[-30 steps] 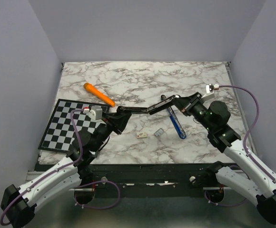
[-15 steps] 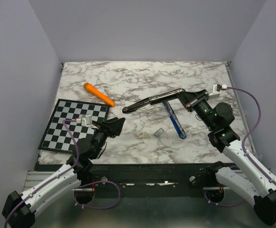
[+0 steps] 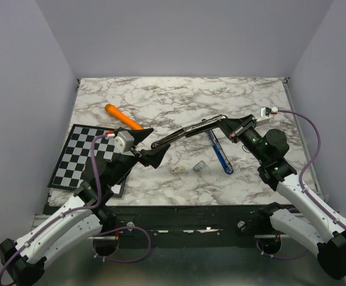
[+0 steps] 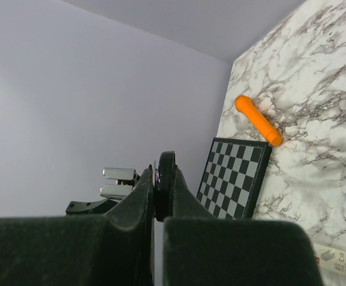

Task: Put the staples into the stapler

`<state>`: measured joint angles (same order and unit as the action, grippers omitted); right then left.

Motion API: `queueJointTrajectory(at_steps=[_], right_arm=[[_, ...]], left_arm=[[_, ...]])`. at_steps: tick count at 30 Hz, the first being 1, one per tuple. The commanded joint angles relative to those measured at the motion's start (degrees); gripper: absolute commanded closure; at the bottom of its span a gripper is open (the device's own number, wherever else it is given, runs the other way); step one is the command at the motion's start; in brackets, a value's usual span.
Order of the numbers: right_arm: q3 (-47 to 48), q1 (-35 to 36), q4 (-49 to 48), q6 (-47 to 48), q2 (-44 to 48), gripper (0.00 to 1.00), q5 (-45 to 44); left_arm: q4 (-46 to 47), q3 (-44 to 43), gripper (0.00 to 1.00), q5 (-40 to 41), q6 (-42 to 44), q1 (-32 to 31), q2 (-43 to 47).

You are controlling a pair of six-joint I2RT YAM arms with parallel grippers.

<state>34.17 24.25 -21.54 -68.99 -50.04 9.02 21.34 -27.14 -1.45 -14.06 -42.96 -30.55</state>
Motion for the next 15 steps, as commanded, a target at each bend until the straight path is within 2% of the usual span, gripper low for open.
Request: queueJointTrajectory(at_steps=[1,8,15], right_arm=[[0.7,-0.3,-7.2,-1.9,0.2,0.99,3.4],[0.7,-0.3,-7.6,-1.4,0.5,0.99,5.7],[0.7,-0.3,-7.6,-1.1,0.9,0.99,7.0]], left_arm=[[-7.7,-6.7,0.12,-14.9,16.1,0.2,-9.5],[-18.3,-14.6,0.19,-20.5,28.0,0.2,-19.2],[-23.5,-18.7,0.30,-21.8,34.1,0.2,-23.7]])
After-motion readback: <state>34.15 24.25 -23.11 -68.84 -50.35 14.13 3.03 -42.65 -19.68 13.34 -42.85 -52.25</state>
